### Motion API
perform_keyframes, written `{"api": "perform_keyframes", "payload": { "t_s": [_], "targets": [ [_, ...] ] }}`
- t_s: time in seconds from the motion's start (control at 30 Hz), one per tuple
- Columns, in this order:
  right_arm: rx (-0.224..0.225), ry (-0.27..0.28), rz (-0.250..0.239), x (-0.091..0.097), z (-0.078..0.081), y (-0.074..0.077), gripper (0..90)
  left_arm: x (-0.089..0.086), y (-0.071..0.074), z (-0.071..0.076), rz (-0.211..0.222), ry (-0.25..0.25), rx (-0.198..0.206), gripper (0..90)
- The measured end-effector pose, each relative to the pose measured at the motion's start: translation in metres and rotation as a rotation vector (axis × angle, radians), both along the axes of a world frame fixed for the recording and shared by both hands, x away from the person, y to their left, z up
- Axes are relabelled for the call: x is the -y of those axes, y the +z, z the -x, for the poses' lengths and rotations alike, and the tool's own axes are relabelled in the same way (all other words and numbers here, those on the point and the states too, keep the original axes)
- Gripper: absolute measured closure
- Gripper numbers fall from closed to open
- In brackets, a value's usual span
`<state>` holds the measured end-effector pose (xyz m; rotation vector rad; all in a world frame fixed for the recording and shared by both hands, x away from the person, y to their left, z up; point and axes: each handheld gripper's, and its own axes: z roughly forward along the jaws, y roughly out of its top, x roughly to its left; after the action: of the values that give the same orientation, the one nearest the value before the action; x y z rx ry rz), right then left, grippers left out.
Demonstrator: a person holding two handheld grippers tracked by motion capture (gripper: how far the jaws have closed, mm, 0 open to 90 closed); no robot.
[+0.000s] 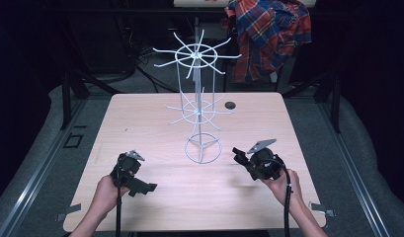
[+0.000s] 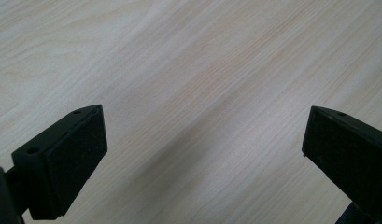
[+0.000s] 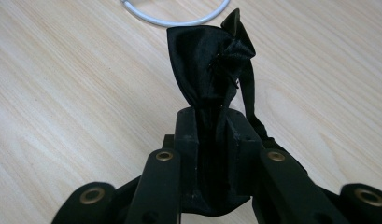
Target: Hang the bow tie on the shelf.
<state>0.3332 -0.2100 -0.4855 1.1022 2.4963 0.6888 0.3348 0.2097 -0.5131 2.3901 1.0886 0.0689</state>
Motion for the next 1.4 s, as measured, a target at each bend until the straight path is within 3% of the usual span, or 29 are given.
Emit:
{"api": "perform_keyframes", "payload": {
  "t_s": [0.23, 0.77, 1.4],
  "targets": [
    [0.024, -0.001, -0.001, 0.001, 0.001, 0.007, 76.9, 0.0, 0.0, 0.0, -0.003, 0.001, 0.001, 0.2],
    [0.1, -0.033, -0.073, 0.004, -0.004, 0.028, 76.9, 0.0, 0.0, 0.0, -0.005, 0.006, 0.004, 0.2],
    [0.164, -0.045, -0.098, 0.004, -0.015, 0.047, 76.9, -0.002, 0.001, -0.001, 0.005, 0.012, 0.004, 0.2]
  ]
}}
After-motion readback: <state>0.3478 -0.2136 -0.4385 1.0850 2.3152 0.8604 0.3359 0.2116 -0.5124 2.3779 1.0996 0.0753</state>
